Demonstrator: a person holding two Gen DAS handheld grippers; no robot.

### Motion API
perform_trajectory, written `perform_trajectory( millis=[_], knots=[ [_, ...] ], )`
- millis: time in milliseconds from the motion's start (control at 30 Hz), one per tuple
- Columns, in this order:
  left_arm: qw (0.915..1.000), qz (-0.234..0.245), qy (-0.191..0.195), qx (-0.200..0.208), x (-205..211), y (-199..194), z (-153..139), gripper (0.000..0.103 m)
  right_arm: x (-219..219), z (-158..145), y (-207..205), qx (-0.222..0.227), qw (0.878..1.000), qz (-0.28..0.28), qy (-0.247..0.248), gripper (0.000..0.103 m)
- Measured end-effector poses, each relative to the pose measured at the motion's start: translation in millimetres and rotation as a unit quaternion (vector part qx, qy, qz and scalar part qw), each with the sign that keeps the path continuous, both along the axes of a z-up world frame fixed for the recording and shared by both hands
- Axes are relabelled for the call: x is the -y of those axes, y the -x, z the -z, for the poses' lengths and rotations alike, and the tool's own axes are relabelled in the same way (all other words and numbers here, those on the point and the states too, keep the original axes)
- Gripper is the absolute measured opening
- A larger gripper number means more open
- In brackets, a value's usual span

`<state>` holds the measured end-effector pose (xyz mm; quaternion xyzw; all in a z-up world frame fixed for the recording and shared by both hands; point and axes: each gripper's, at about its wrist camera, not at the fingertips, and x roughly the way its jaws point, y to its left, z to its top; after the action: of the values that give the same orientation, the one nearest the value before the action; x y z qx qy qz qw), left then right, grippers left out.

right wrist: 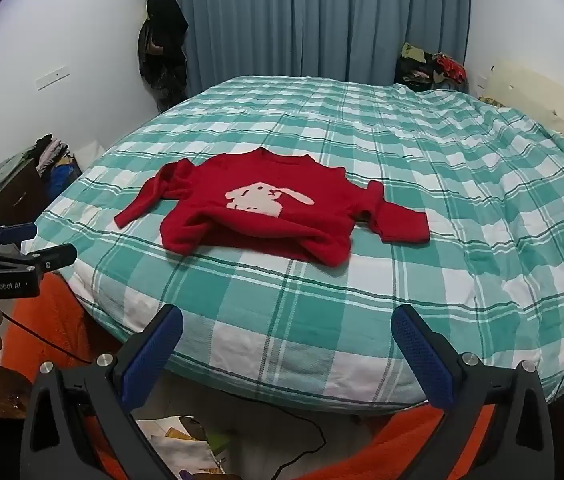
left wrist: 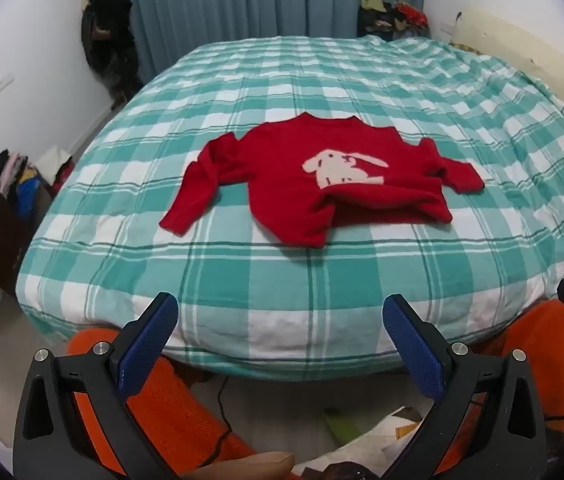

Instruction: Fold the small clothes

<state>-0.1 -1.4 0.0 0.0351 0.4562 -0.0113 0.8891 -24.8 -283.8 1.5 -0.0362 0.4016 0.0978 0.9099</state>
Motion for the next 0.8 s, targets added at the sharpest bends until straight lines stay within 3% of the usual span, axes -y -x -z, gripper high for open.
perform_trajectory(
  millis=[100, 233, 800],
  knots=[
    [0.9995, 0.000, -0.028, 0.010, 13.2, 3.5, 1.4, 0.102, 0.1, -0.5, -0.2, -0.002, 1.000, 0.000, 0.002, 0.103],
    [1.0000, -0.007, 0.005, -0.002, 4.9, 2.6, 1.7, 0.102, -3.5, 2.5, 2.7, -0.002, 1.000, 0.000, 0.000, 0.103],
    [0.9992, 0.040, 0.003, 0.002, 20.1, 9.1, 4.2, 0.102, -4.9, 0.3, 5.3, -0.002, 0.999, -0.006, -0.031, 0.103]
  ],
)
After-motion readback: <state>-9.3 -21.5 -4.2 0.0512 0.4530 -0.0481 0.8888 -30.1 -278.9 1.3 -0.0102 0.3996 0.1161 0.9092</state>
